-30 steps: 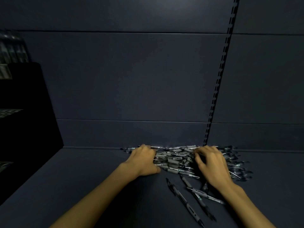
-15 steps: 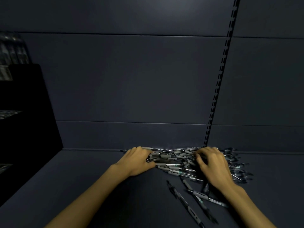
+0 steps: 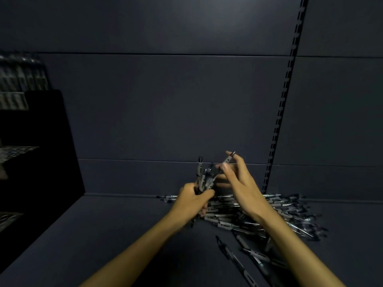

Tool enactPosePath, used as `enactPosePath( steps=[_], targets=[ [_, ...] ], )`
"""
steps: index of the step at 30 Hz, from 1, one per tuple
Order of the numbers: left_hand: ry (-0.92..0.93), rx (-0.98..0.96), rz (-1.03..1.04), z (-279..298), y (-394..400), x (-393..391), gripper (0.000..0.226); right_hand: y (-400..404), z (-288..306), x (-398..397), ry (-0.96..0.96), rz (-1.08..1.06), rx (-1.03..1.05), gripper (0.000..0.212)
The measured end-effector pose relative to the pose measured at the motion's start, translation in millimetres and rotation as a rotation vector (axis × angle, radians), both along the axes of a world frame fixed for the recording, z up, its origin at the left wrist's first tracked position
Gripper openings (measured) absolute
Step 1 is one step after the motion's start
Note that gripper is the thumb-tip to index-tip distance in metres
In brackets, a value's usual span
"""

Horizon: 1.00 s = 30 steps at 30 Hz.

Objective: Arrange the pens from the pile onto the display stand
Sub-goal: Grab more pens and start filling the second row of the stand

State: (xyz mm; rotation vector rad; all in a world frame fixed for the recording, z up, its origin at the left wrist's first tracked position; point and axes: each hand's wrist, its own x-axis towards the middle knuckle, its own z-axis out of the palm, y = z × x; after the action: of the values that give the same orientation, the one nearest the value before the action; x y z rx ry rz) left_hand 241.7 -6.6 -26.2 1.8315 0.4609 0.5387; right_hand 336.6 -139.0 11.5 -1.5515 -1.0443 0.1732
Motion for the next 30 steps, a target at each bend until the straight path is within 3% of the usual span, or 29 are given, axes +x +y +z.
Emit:
enactPosePath(
  steps=[3,6,9,11,14,16,19,21,23,26,30],
  targets=[
    [-0.042,-0.092,-0.039,1.1,-16.7,7.6,0.022,12.0,12.4,-10.0,-0.061,0.022,0.096,0.073],
    [-0.096,-0.120,-0.041,2.4,-27.6,11.2,0.021,17.3,21.0,-12.1,-0.137,-0.015,0.194,0.065],
    [-0.155,-0.111,-0.026,1.1,-32.8,10.8,0.019,17.6,22.1,-18.6,-0.237,-0.019,0.130,0.046],
    [-0.191,-0.116,-0.016,-1.4,-34.4,8.2,0.010,17.1,18.4,-24.7,-0.263,0.017,0.076,0.046],
    [-0.209,-0.070,0.010,-5.2,-32.2,9.0,0.032,20.0,9.3,-31.3,-0.298,0.026,0.000,0.051],
    [-0.198,0.007,-0.016,-2.1,-30.1,6.9,0.041,25.4,0.3,-32.9,-0.339,-0.029,0.007,0.038],
    [-0.198,0.200,0.063,-7.4,-28.1,7.4,0.029,31.6,-10.9,-31.4,-0.326,-0.075,0.092,0.011],
    [-0.202,0.183,0.077,-13.2,-28.4,7.7,0.019,32.0,-12.2,-31.0,-0.278,-0.055,0.105,0.027],
    [-0.215,0.173,0.106,-13.5,-29.9,9.1,0.025,32.3,-11.4,-32.5,-0.307,-0.053,0.082,0.045],
    [-0.232,0.249,0.150,-9.7,-30.4,7.5,0.029,35.1,-13.9,-32.7,-0.385,-0.061,0.092,0.038],
    [-0.191,0.142,0.055,-14.9,-24.5,-1.0,0.018,38.0,-17.8,-31.7,-0.375,-0.071,0.087,0.035]
  ],
)
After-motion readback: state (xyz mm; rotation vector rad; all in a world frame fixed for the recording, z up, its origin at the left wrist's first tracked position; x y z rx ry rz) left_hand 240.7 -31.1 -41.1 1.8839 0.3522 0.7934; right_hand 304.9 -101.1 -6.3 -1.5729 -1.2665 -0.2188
